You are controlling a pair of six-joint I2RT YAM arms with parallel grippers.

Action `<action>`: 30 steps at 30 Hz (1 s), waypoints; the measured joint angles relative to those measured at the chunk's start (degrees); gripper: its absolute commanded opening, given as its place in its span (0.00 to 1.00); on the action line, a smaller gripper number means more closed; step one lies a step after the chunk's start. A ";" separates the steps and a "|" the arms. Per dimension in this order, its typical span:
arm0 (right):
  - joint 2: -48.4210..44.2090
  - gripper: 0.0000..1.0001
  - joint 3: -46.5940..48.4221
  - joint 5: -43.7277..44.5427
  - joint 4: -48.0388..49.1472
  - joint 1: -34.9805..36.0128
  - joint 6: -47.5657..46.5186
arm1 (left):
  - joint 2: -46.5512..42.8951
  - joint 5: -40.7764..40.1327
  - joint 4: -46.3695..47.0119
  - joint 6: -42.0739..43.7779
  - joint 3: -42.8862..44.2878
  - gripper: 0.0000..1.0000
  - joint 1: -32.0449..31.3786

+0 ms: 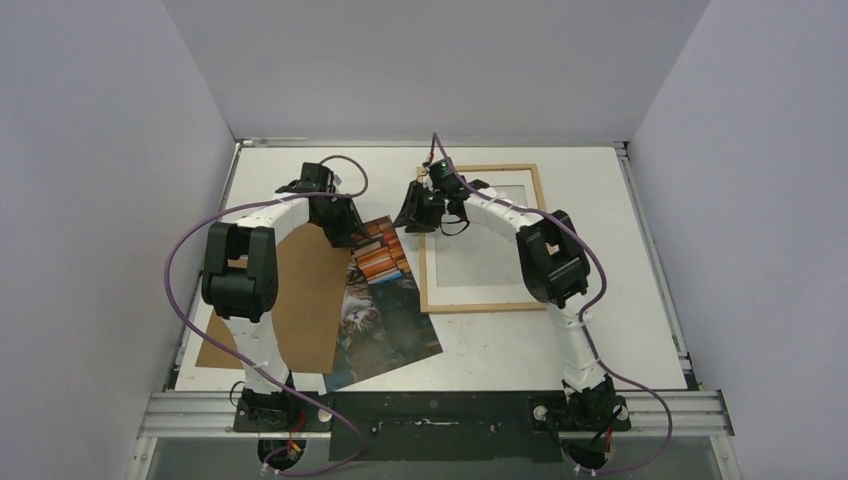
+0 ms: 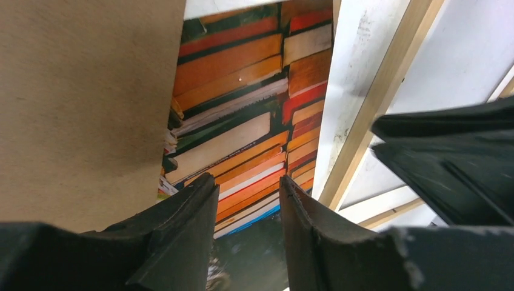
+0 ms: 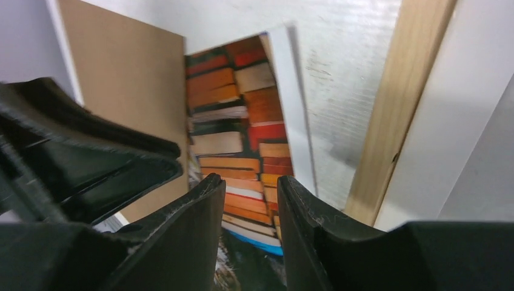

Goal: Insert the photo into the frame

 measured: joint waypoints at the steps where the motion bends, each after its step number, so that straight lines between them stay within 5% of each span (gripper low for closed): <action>1: 1.14 0.40 0.31 0.04 -0.55 0.28 0.07 | -0.02 0.48 0.50 -0.24 -0.59 0.38 -0.02; 19: 7.87 0.44 11.82 9.35 -21.31 0.81 -10.88 | 0.00 14.10 12.61 -3.48 -5.42 0.36 -1.38; 30: 3.89 0.59 7.67 16.85 -26.25 0.83 -16.72 | 0.00 14.51 11.76 -2.29 -7.52 0.36 -2.43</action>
